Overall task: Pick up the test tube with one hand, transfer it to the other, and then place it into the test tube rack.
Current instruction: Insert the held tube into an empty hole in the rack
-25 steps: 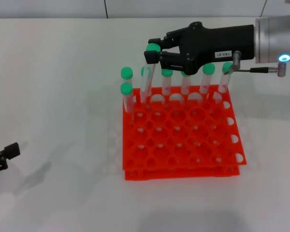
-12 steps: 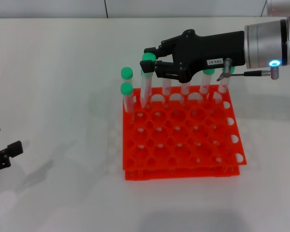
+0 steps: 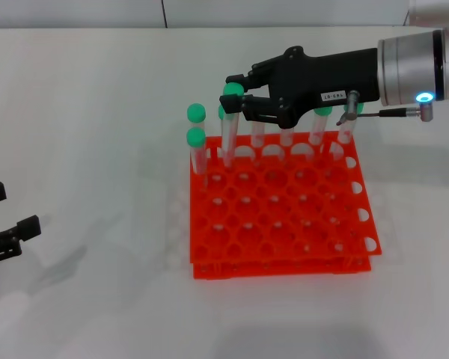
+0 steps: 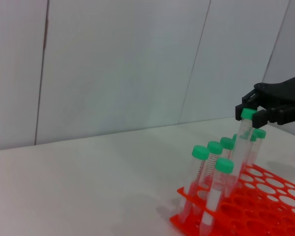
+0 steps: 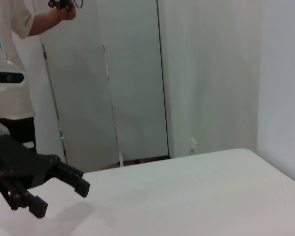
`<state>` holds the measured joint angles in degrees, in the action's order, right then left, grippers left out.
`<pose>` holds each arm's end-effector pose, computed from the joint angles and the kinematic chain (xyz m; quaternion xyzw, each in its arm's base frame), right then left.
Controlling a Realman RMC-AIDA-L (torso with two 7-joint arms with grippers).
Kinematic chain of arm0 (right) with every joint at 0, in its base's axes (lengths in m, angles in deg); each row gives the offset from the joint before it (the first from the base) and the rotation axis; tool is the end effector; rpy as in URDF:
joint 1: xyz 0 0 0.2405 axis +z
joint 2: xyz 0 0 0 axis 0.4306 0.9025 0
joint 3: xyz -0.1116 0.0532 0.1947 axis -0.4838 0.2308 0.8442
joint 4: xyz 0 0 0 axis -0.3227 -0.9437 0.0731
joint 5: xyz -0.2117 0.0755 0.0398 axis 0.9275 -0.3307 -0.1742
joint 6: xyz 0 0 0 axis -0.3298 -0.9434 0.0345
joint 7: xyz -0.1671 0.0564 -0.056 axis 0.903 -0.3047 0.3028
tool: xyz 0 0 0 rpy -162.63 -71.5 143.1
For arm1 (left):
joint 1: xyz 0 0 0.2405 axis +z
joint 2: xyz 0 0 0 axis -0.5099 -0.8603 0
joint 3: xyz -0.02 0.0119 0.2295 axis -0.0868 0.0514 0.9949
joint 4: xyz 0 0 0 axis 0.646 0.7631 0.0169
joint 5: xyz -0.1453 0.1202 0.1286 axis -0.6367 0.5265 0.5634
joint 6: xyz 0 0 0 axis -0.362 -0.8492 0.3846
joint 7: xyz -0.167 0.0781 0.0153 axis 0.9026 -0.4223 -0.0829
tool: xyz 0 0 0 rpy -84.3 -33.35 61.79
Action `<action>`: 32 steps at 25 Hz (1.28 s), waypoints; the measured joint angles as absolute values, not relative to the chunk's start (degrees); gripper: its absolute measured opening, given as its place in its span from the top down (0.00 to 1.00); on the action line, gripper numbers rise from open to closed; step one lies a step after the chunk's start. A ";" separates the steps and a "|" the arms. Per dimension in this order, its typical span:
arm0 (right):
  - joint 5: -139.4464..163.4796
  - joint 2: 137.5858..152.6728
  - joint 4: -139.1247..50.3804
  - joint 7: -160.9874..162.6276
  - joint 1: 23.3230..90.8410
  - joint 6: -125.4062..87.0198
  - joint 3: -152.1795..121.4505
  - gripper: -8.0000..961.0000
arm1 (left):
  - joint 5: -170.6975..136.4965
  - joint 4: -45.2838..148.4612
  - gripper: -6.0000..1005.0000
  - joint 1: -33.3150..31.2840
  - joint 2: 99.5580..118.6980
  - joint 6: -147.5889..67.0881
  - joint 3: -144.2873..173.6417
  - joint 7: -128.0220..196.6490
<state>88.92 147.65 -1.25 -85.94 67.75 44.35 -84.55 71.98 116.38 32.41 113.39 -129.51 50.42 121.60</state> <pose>0.0875 0.4030 -0.0551 -0.9698 0.0663 0.2174 0.0881 -0.3156 0.2410 0.0849 -0.8842 -0.2964 -0.2351 0.2738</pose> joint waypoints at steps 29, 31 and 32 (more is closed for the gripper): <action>89.68 147.82 -2.21 -86.33 68.91 43.33 -85.98 0.60 | 74.01 115.64 0.12 30.02 113.29 -129.40 50.42 121.62; 89.69 147.86 -2.29 -86.33 68.93 42.86 -86.42 0.60 | 74.01 115.65 0.12 29.98 113.29 -129.40 50.42 121.62; 89.69 147.89 -2.31 -86.33 68.94 42.60 -86.70 0.60 | 74.01 115.65 0.12 29.96 113.30 -129.40 50.42 121.62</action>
